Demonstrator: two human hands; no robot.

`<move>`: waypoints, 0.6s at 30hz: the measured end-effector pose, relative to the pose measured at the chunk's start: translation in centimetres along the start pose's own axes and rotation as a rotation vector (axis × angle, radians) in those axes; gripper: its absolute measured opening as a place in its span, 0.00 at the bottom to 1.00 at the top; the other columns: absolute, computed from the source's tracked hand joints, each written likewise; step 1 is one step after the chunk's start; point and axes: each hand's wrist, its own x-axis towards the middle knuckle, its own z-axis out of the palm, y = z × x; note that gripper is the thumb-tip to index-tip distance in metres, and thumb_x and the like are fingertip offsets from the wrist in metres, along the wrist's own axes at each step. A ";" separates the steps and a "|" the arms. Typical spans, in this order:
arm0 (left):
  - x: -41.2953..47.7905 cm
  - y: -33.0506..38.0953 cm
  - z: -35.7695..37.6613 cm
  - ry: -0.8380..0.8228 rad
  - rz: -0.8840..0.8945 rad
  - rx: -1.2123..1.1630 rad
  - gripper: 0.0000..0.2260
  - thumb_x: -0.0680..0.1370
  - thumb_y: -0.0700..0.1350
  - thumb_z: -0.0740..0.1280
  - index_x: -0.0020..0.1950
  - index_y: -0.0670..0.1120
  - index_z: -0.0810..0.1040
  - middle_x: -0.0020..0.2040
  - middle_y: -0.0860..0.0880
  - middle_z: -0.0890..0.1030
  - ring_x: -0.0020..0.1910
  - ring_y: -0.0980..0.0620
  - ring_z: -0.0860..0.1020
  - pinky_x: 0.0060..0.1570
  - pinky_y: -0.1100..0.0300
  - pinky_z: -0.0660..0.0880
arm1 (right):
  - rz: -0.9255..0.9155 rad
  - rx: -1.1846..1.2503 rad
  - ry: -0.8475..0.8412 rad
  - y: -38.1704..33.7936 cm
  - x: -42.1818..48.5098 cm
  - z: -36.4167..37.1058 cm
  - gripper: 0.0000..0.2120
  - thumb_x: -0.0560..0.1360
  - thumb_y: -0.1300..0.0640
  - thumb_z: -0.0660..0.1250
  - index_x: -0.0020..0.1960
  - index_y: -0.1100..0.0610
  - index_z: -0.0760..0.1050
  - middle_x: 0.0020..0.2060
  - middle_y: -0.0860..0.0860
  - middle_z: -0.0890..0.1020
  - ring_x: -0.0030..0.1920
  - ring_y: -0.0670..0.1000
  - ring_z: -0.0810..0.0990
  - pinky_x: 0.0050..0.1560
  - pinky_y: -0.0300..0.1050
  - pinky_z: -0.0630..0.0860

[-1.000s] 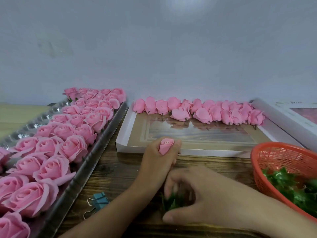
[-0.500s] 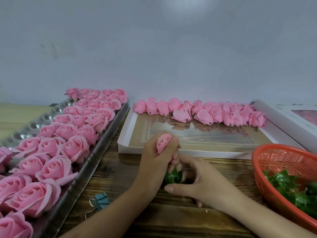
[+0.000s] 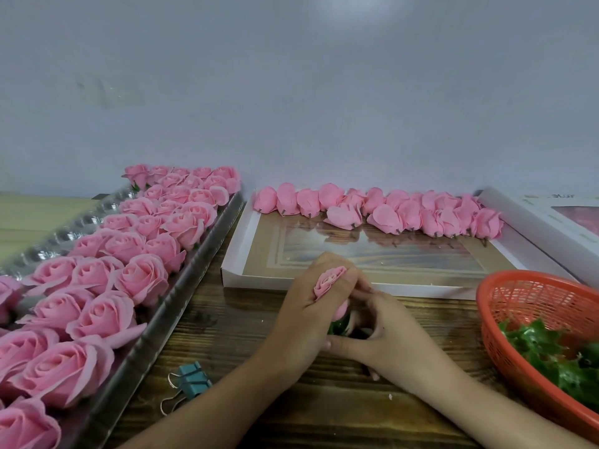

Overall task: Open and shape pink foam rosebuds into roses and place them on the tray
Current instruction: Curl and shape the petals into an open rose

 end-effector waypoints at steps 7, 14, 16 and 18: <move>0.2 -0.4 0.2 0.044 -0.020 0.027 0.11 0.81 0.39 0.59 0.51 0.43 0.81 0.50 0.47 0.81 0.51 0.54 0.79 0.51 0.66 0.74 | -0.001 0.215 0.004 0.5 0.1 0.0 0.20 0.71 0.65 0.75 0.46 0.39 0.79 0.37 0.46 0.81 0.23 0.44 0.75 0.23 0.38 0.74; 0.4 -0.4 0.1 0.049 -0.067 0.030 0.11 0.80 0.42 0.59 0.54 0.44 0.81 0.51 0.49 0.81 0.52 0.55 0.80 0.51 0.67 0.74 | 0.097 0.397 0.011 0.8 0.5 0.1 0.14 0.73 0.71 0.71 0.55 0.58 0.78 0.38 0.47 0.83 0.33 0.44 0.83 0.29 0.38 0.80; 0.3 -0.4 0.2 0.052 -0.064 0.034 0.11 0.80 0.42 0.60 0.55 0.44 0.81 0.51 0.49 0.81 0.53 0.56 0.79 0.52 0.68 0.73 | 0.126 0.440 0.001 1.0 0.6 0.1 0.13 0.72 0.70 0.71 0.56 0.61 0.77 0.37 0.47 0.83 0.36 0.44 0.84 0.33 0.39 0.82; 0.3 -0.4 0.3 0.059 -0.056 0.044 0.11 0.80 0.42 0.60 0.54 0.45 0.81 0.52 0.49 0.81 0.53 0.56 0.79 0.52 0.69 0.73 | 0.138 0.472 -0.010 1.1 0.6 0.0 0.13 0.72 0.69 0.71 0.56 0.61 0.78 0.37 0.49 0.84 0.38 0.45 0.84 0.36 0.40 0.82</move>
